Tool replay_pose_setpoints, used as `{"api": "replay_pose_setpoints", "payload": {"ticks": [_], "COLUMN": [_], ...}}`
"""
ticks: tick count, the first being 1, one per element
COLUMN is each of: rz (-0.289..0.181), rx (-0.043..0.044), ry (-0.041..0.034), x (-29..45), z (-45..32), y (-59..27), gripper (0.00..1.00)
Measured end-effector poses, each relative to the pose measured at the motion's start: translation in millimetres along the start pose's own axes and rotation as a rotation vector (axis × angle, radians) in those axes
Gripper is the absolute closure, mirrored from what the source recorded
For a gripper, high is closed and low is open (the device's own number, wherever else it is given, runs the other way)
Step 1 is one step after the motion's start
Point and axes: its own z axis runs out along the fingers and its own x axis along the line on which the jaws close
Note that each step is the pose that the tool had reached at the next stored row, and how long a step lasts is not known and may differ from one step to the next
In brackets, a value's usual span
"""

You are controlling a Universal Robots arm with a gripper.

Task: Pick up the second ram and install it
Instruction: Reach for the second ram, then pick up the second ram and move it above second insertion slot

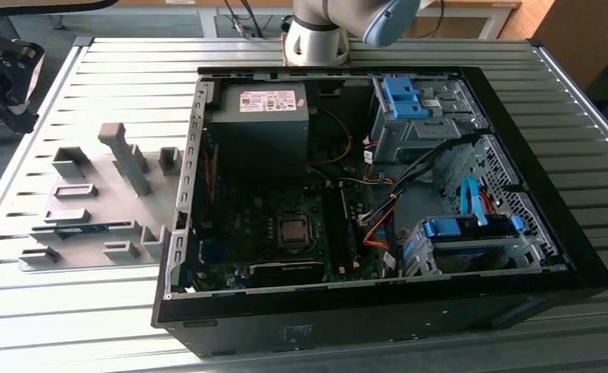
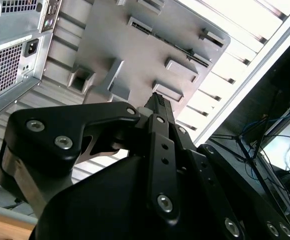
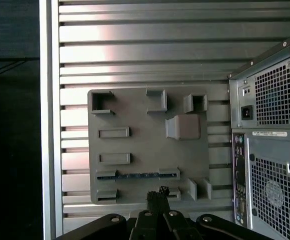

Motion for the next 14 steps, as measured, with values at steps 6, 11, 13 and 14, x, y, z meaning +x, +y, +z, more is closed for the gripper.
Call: {"api": "replay_pose_setpoints", "payload": {"ticks": [6,11,13,14], "rz": [0.0,0.0,-0.001,-0.002], "rx": [0.0,0.0002,0.0002,0.0001], "ry": [-0.0001,0.0,0.0,0.0001], "x": [1.1,1.1,1.1,1.1], "z": [0.0,0.0,0.0,0.0], "y": [0.0,-0.1,0.0,-0.1], "gripper": [0.9,0.9,0.9,0.9]}}
